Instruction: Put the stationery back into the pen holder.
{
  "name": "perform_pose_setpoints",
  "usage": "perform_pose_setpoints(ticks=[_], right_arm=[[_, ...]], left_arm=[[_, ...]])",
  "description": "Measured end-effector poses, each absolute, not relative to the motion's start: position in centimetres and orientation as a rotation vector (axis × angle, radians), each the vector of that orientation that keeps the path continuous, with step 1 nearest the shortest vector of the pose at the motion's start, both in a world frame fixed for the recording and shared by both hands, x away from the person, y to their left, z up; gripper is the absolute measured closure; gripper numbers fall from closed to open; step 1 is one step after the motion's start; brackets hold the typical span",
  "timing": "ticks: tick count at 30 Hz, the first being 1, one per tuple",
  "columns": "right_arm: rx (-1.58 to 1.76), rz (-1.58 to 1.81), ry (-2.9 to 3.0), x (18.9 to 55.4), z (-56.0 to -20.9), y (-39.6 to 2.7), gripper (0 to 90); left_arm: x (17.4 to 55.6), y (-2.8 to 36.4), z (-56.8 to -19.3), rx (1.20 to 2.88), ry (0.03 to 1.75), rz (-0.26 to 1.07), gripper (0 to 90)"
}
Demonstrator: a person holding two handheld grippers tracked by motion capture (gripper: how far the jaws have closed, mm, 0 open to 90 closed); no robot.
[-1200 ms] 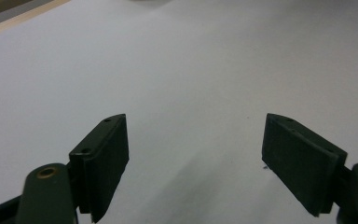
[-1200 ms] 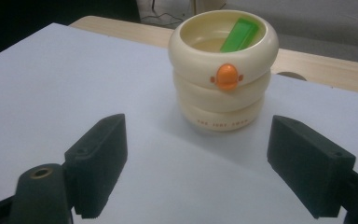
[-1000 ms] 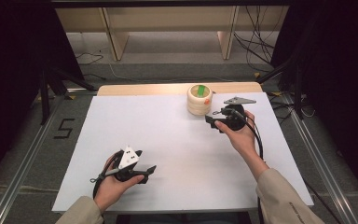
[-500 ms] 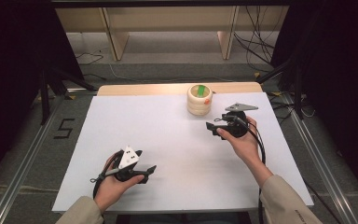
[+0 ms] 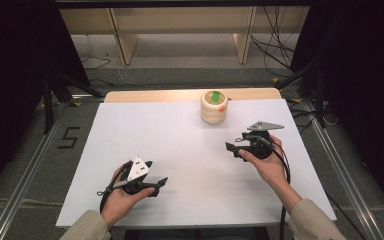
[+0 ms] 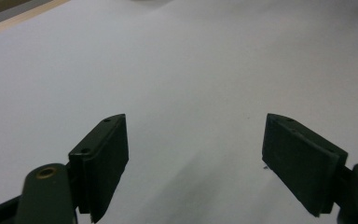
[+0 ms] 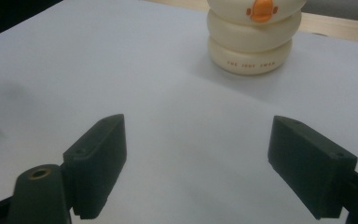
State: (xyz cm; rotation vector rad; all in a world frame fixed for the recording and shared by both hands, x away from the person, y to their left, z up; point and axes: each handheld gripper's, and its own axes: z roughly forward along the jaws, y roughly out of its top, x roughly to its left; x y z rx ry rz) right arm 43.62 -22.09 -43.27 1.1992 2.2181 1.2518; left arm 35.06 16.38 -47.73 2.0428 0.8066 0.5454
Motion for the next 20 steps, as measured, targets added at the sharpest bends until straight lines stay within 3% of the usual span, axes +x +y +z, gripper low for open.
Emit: perform_pose_setpoints(ticks=[14,20], right_arm=[[1.202,1.239,2.28,39.3,-45.6,-24.3,20.1],[1.208,1.249,2.282,38.4,-45.8,-24.9,19.7]], left_arm=[[34.9,16.0,-47.8,2.042,0.803,0.528,22.3],[34.3,13.8,-47.6,2.002,0.808,0.404,20.6]])
